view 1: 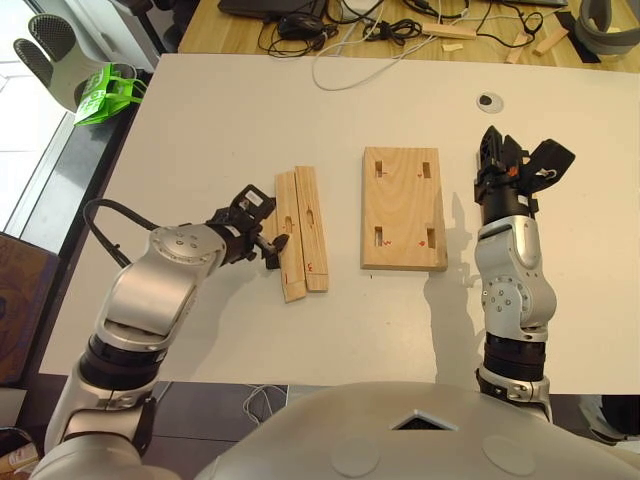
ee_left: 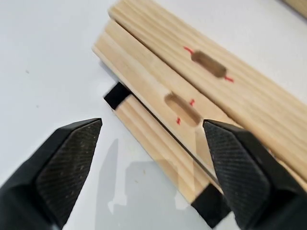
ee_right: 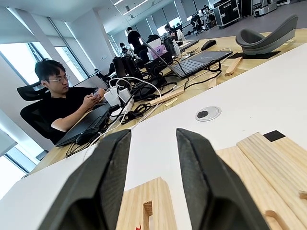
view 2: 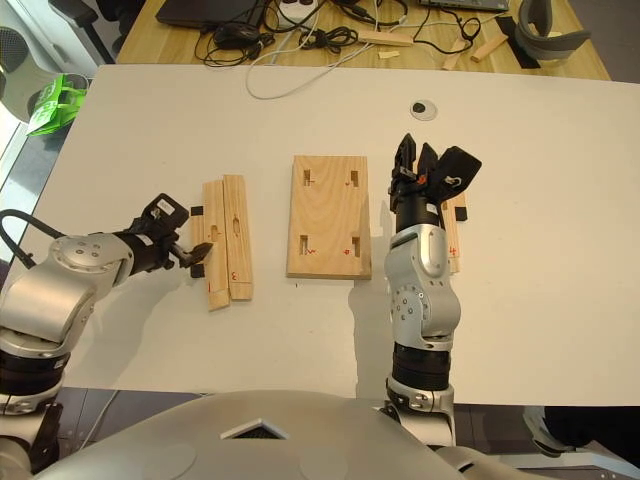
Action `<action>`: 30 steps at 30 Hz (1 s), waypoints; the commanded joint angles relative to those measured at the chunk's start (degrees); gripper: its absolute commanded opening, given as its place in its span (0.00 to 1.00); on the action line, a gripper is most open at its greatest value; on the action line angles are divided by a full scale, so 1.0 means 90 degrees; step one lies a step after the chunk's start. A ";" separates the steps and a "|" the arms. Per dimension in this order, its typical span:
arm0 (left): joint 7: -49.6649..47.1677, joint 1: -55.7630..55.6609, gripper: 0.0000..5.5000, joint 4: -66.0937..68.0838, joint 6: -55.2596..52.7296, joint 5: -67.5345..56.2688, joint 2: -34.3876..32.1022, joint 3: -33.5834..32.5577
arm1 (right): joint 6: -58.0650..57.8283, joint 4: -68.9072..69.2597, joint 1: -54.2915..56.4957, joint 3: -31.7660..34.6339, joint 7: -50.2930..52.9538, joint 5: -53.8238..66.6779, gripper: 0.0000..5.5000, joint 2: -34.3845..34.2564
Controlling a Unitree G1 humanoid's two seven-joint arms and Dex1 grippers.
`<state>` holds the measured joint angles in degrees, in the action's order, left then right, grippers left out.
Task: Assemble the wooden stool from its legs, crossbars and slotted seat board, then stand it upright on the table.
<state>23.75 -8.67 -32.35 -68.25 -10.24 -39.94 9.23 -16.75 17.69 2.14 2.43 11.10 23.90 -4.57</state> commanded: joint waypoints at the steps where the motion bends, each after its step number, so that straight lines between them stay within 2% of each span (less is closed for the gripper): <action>1: -0.0118 -0.0352 0.70 0.0079 0.0298 0.0222 -0.0053 0.0075 | -0.0039 0.0098 0.0027 0.0040 0.0084 0.0116 0.32 -0.0363; 4: -0.0104 -0.0097 0.70 0.0197 0.0672 0.0503 -0.0378 0.0343 | -0.0027 0.0085 0.0039 0.0029 0.0092 0.0143 0.32 -0.0357; 8: -0.0060 0.0308 0.70 0.0540 0.0917 0.0688 -0.0606 0.0259 | -0.0017 0.0086 0.0038 0.0030 0.0109 0.0171 0.32 -0.0345; 30: 0.0379 0.0646 0.70 0.0265 0.0905 0.0804 -0.0881 0.0476 | 0.0022 0.0076 0.0061 0.0037 0.0140 0.0247 0.32 -0.0341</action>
<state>26.65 -3.10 -29.25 -59.90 -3.96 -46.70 12.74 -16.61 17.74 2.14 2.47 11.95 25.58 -4.57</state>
